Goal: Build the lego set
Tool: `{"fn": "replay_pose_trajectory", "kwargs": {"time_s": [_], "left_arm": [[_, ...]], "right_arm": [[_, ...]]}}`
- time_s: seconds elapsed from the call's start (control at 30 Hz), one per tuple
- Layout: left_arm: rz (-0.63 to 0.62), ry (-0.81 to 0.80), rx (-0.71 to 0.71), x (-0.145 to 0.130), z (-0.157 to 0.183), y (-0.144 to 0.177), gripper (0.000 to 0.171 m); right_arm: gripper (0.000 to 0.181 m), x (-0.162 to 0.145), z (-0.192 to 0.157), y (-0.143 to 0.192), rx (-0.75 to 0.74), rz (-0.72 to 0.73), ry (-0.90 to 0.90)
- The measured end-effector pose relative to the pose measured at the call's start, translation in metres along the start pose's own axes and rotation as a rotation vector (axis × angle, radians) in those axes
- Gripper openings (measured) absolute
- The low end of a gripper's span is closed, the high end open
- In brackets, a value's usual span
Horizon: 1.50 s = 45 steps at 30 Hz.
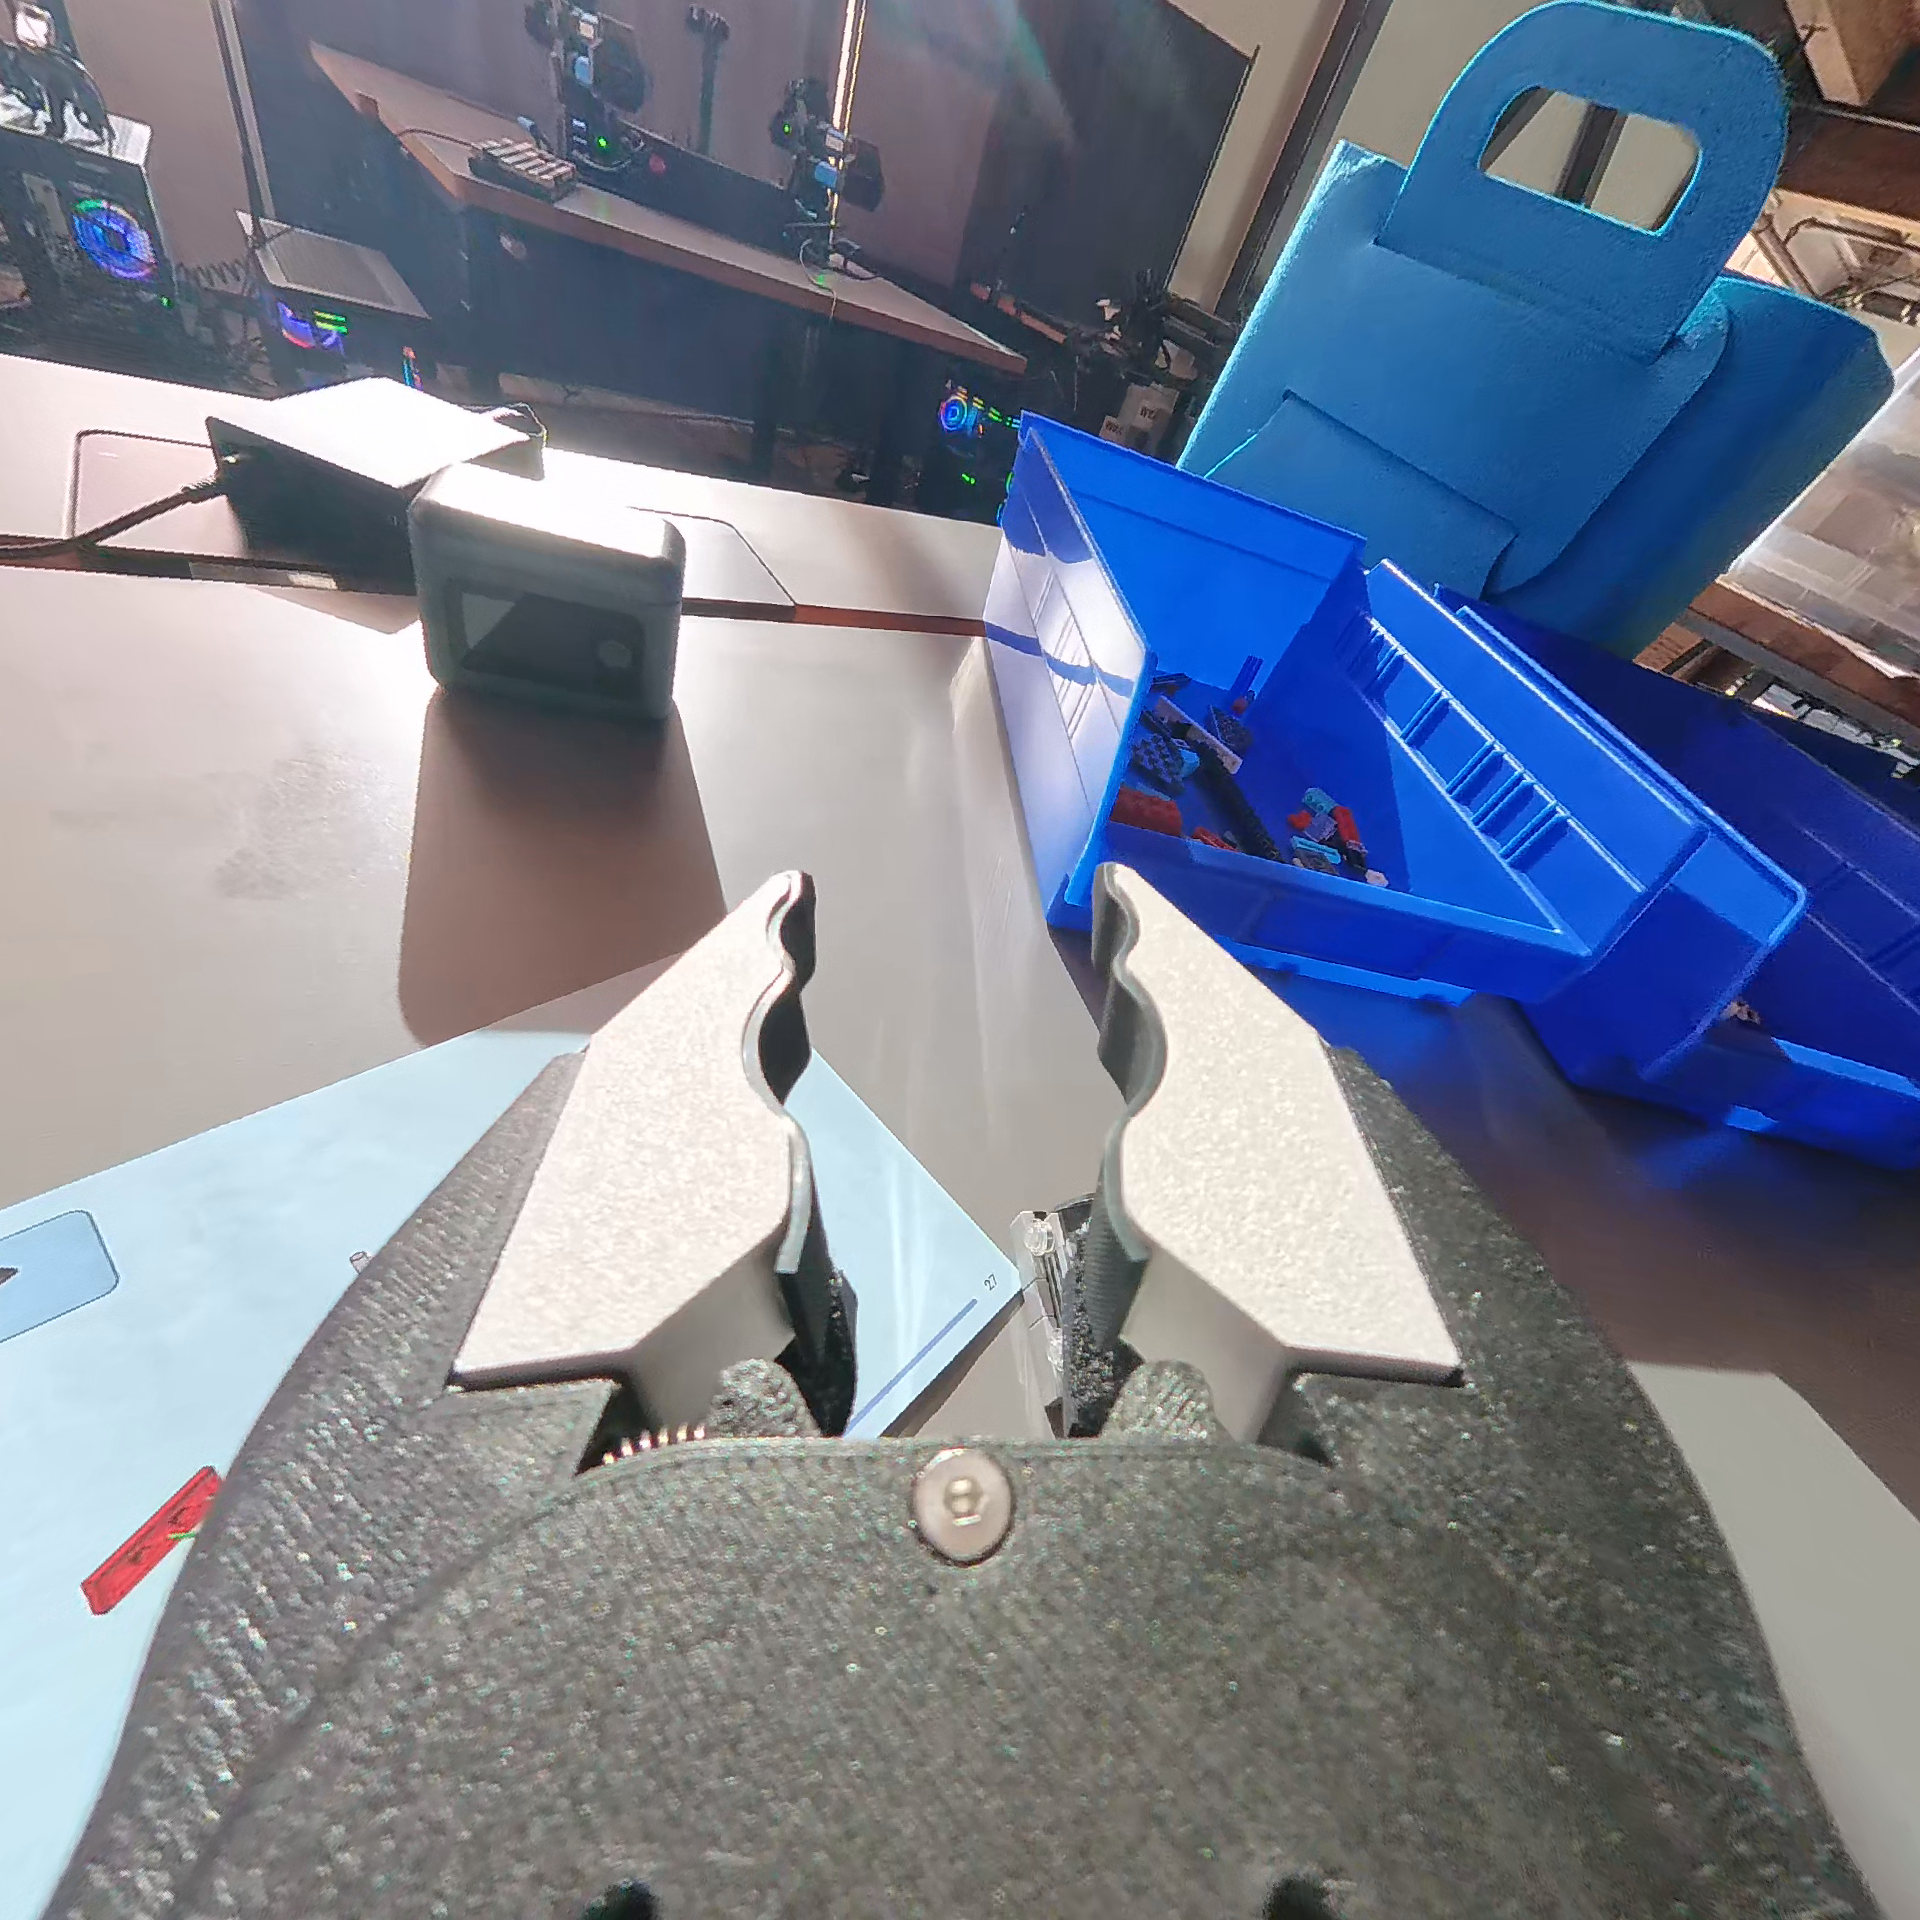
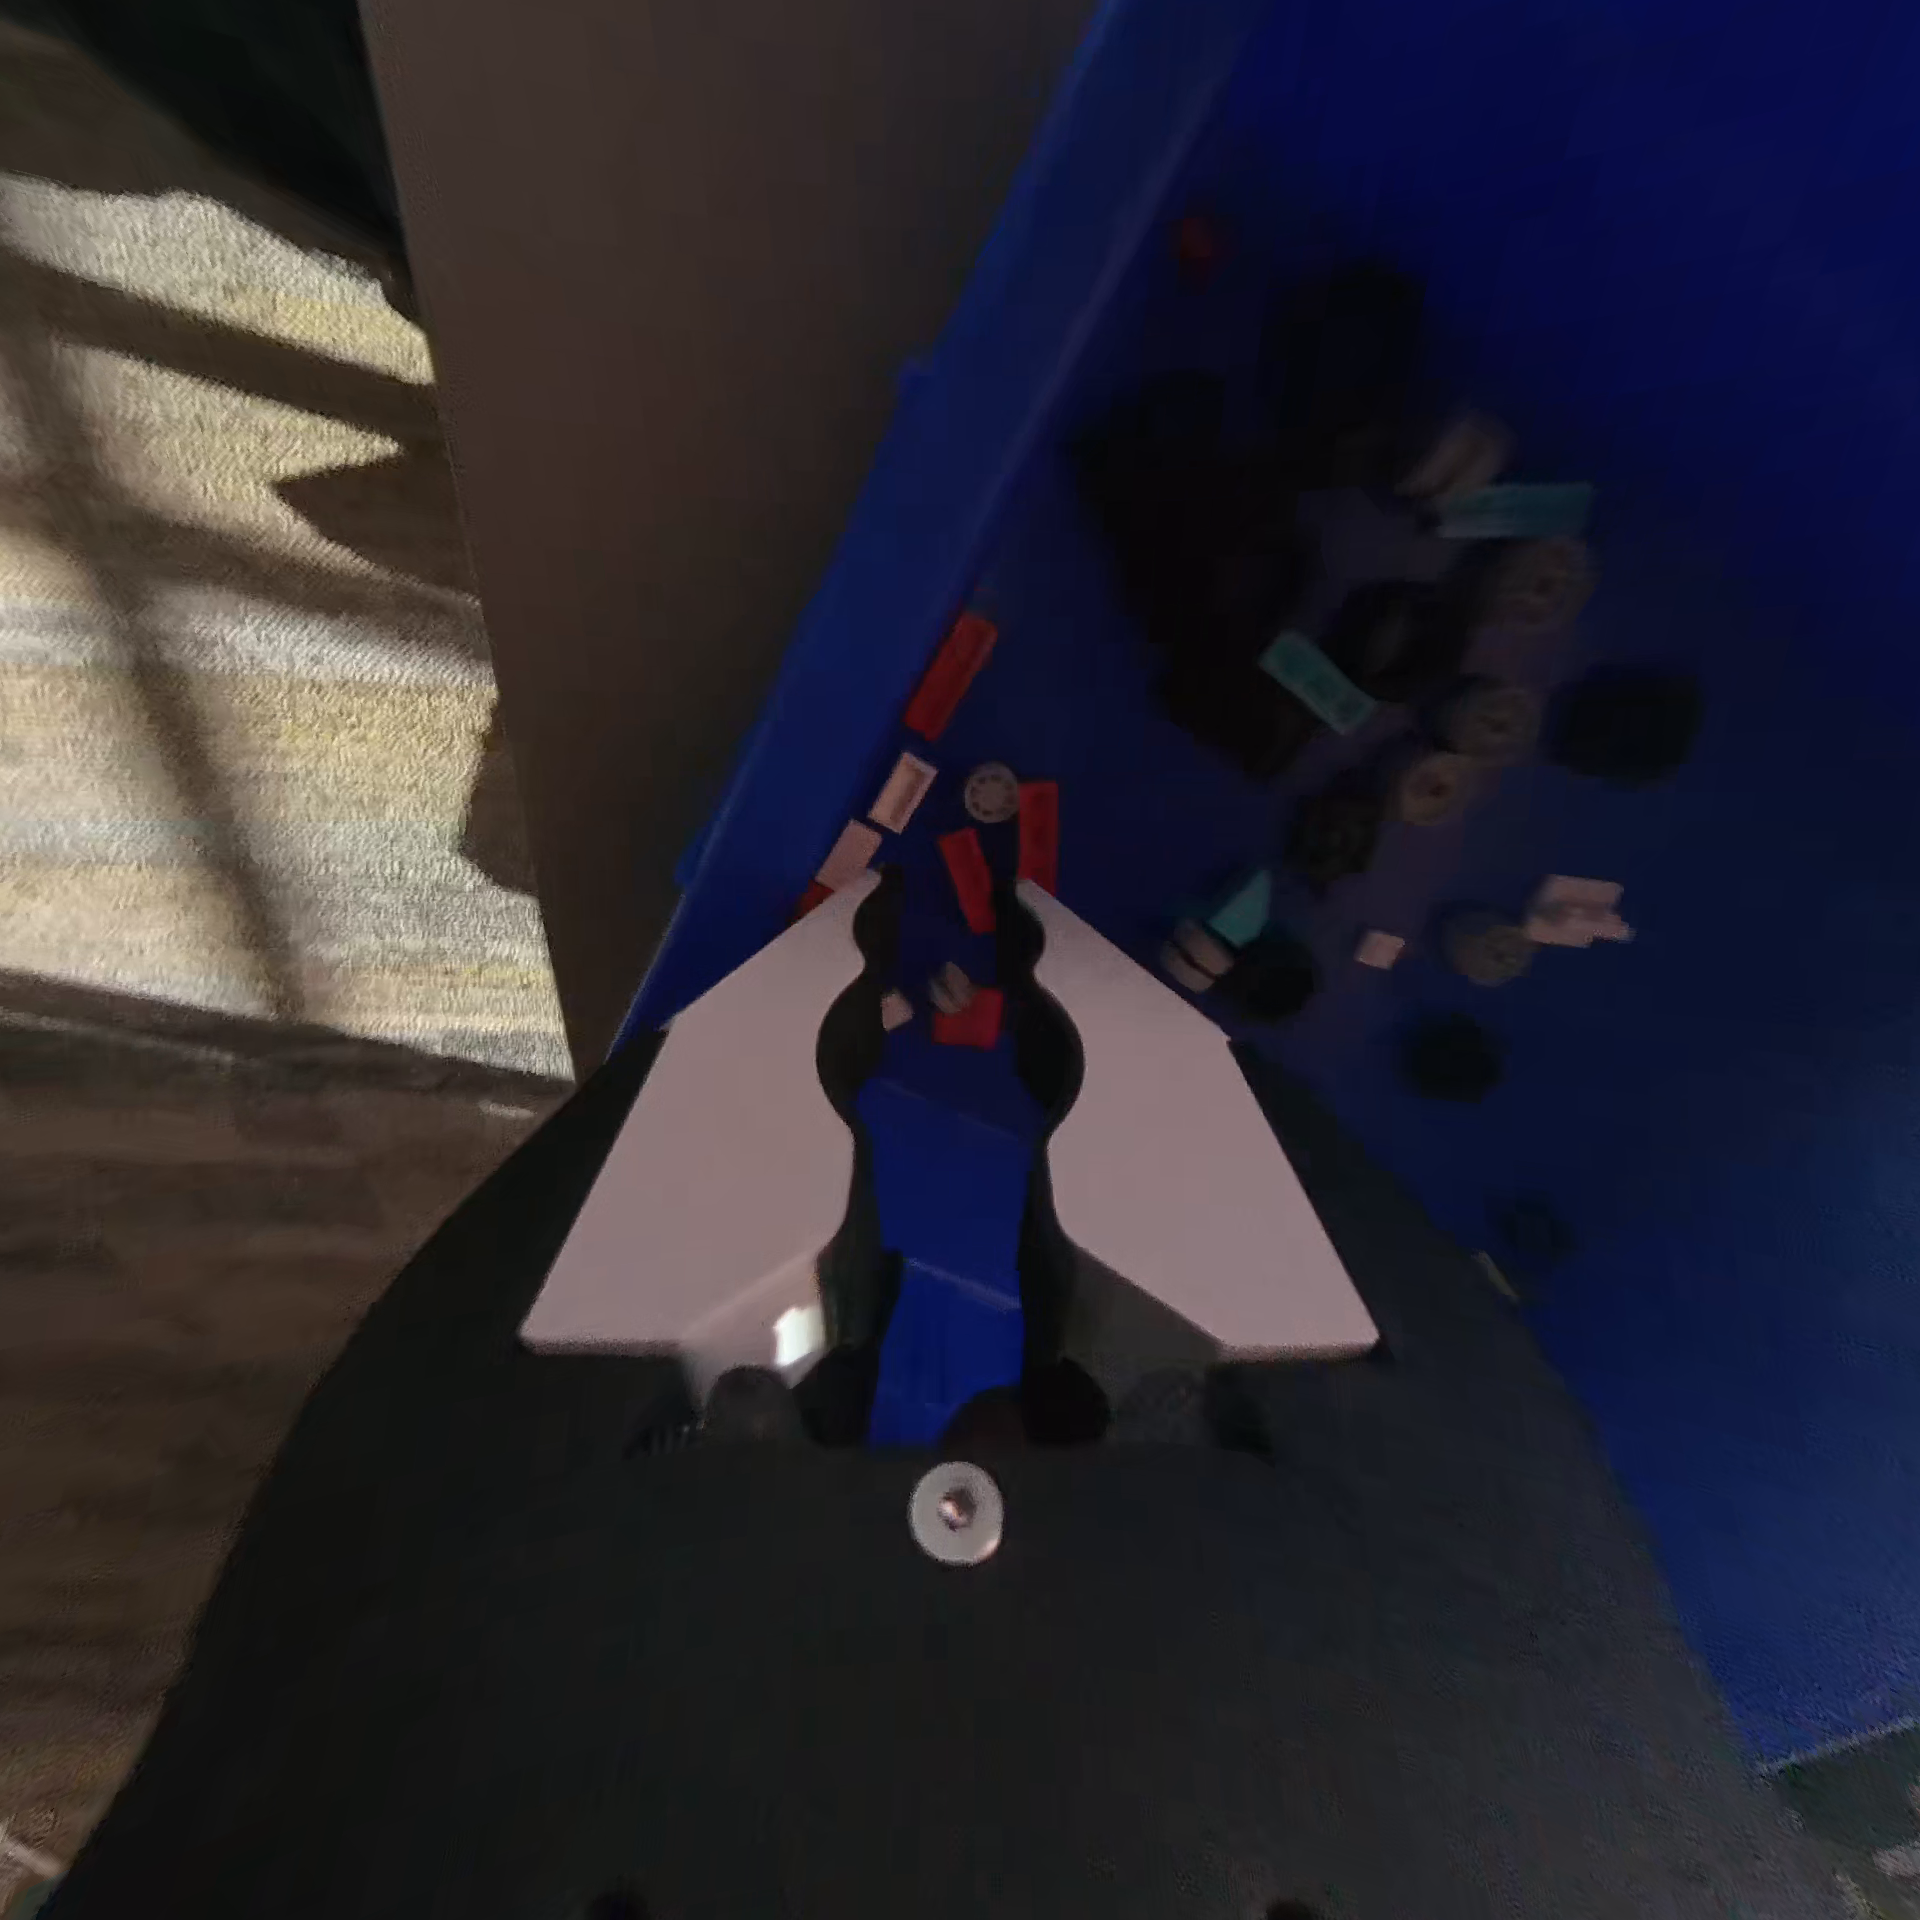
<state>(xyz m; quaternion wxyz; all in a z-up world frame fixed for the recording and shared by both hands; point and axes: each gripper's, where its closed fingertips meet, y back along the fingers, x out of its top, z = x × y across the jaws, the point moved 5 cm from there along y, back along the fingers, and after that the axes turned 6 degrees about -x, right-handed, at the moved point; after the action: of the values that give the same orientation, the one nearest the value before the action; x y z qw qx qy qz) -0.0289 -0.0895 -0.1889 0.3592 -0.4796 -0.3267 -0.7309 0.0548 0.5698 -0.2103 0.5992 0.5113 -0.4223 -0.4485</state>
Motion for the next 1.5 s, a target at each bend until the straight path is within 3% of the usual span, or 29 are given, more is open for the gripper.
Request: {"fn": "replay_pose_trajectory", "kwargs": {"time_s": [0.3, 0.5, 0.7, 0.8, 0.93, 1.03, 1.2, 1.3, 1.4, 1.5], "left_arm": [[-0.006, 0.020, 0.002, 0.000, -0.002, -0.001, 0.054], [0.011, 0.009, 0.006, 0.001, -0.001, 0.001, 0.054], [0.042, 0.004, -0.007, 0.003, 0.001, 0.004, 0.054], [0.061, 0.008, -0.020, 0.005, 0.001, 0.007, 0.054], [0.099, 0.007, -0.034, 0.007, 0.003, 0.011, 0.054], [0.116, 0.006, -0.039, 0.008, 0.003, 0.013, 0.054], [0.126, 0.032, -0.067, 0.009, 0.003, 0.015, 0.054], [0.140, 0.059, -0.086, 0.009, 0.002, 0.017, 0.054], [0.157, 0.084, -0.101, 0.010, 0.001, 0.020, 0.054], [0.167, 0.094, -0.108, 0.010, 0.001, 0.024, 0.054]], "right_arm": [[0.021, -0.006, 0.002, -0.023, 0.061, -0.032, 0.025], [0.011, -0.006, 0.007, -0.024, 0.068, 0.004, -0.004], [0.011, 0.009, 0.016, 0.007, -0.076, 0.087, -0.098], [0.011, 0.038, 0.019, 0.041, -0.202, 0.247, -0.174], [0.011, 0.109, 0.007, 0.067, -0.332, 0.540, -0.226], [0.011, 0.174, -0.004, 0.049, -0.299, 0.752, -0.332], [0.010, 0.259, -0.008, -0.014, -0.240, 0.779, -0.422], [0.011, 0.277, 0.005, -0.030, -0.287, 0.767, -0.482], [0.027, 0.272, 0.011, -0.037, -0.313, 0.694, -0.494], [0.032, 0.260, 0.005, -0.023, -0.299, 0.690, -0.474]]}}
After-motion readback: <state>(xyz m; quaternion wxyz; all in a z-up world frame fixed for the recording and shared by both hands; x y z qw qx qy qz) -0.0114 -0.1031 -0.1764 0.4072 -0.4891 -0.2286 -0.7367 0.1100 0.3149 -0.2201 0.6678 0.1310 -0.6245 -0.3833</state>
